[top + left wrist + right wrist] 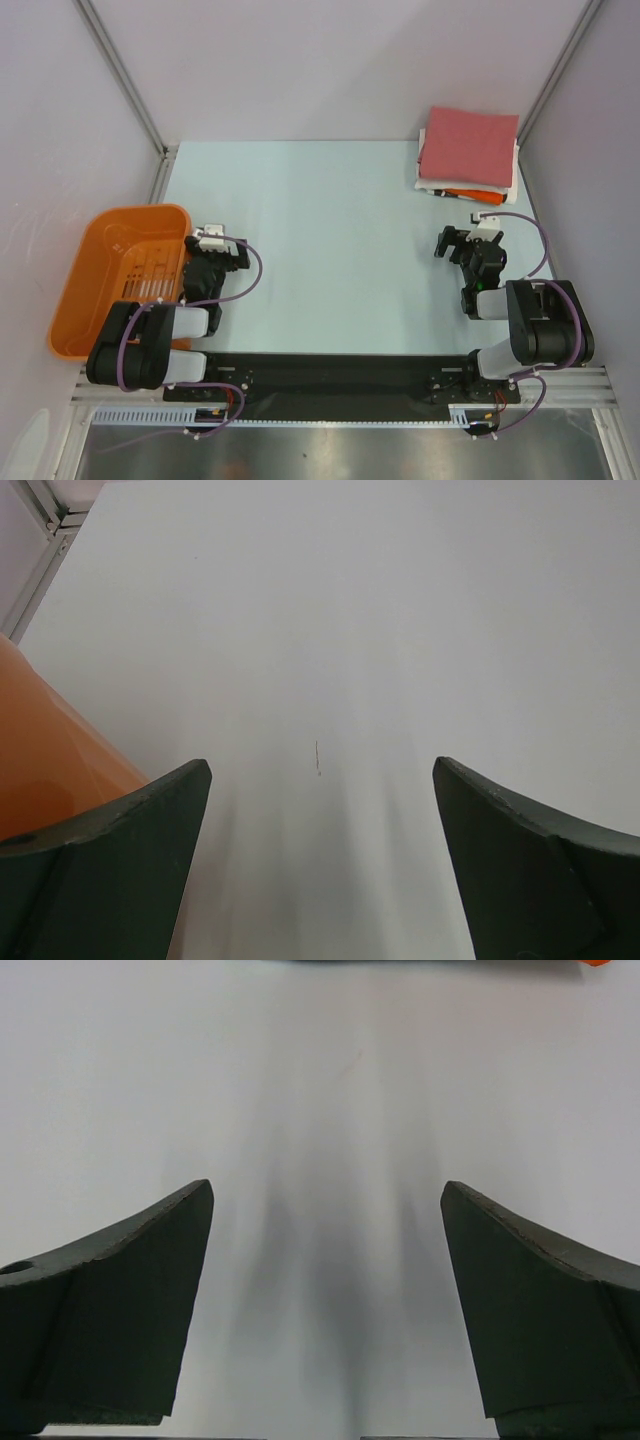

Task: Fold and stack the t-shirts
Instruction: Reset both grippers

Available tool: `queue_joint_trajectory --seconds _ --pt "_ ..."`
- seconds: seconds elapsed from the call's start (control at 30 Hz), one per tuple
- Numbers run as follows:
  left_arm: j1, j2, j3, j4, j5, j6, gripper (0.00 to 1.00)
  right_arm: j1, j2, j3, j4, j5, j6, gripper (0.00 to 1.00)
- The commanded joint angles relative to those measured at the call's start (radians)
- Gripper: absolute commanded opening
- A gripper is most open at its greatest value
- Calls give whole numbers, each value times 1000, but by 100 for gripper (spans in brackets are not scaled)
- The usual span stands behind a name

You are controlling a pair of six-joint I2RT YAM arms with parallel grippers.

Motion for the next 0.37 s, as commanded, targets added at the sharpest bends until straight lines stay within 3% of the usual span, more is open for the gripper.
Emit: queue_joint_trajectory --seconds 0.0,0.33 --pt "25 -2 27 86 -28 12 100 4 7 18 42 3 -24 100" --pt "25 -2 27 86 -28 12 100 4 8 19 39 4 -24 100"
